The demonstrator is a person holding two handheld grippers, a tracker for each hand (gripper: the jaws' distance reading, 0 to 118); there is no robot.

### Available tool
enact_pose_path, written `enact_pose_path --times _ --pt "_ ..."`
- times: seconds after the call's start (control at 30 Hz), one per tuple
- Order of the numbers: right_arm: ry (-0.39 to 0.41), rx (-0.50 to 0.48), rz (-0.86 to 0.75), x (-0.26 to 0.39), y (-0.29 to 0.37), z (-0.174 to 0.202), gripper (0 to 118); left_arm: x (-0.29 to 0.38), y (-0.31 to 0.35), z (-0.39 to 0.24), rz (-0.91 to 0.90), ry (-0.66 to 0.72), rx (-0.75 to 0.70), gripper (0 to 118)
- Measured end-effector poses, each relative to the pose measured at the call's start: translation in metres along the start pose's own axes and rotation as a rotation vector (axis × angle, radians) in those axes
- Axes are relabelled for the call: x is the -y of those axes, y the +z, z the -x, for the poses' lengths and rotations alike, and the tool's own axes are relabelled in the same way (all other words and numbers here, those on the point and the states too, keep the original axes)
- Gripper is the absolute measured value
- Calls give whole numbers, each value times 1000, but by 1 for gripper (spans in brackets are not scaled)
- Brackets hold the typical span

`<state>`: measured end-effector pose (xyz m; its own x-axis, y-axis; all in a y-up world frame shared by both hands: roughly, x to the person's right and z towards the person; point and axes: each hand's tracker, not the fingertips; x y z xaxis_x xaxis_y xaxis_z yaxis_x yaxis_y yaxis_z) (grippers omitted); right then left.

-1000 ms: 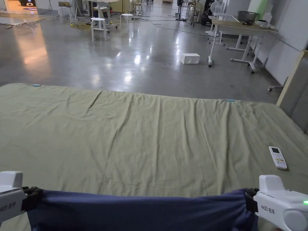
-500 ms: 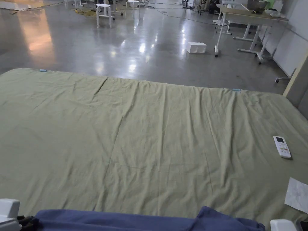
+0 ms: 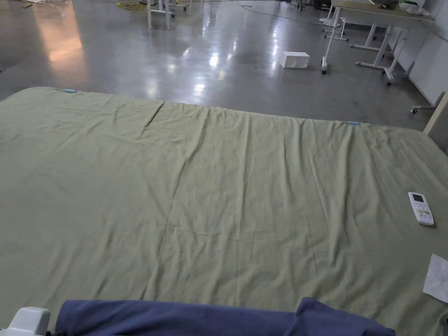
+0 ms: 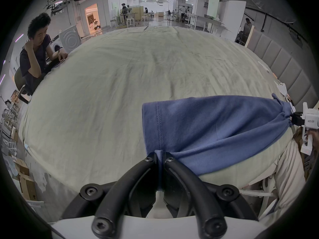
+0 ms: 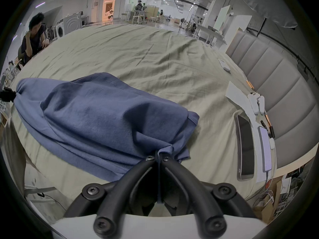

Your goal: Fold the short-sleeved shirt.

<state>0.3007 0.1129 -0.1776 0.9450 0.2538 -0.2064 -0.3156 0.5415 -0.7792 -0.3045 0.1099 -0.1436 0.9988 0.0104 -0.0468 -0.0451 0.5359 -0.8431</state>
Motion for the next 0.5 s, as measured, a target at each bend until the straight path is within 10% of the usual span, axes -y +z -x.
enact_pose_path --times 0.17,0.27,0.5 --pt "-28 102 -30 -17 28 -4 80 -15 11 4 -45 57 -3 39" --pt "-134 92 -136 -36 50 -9 85 -35 24 -2 -148 77 12 66" --pt "-207 108 -453 -90 83 15 84 -97 57 -56 -431 12 1 66"
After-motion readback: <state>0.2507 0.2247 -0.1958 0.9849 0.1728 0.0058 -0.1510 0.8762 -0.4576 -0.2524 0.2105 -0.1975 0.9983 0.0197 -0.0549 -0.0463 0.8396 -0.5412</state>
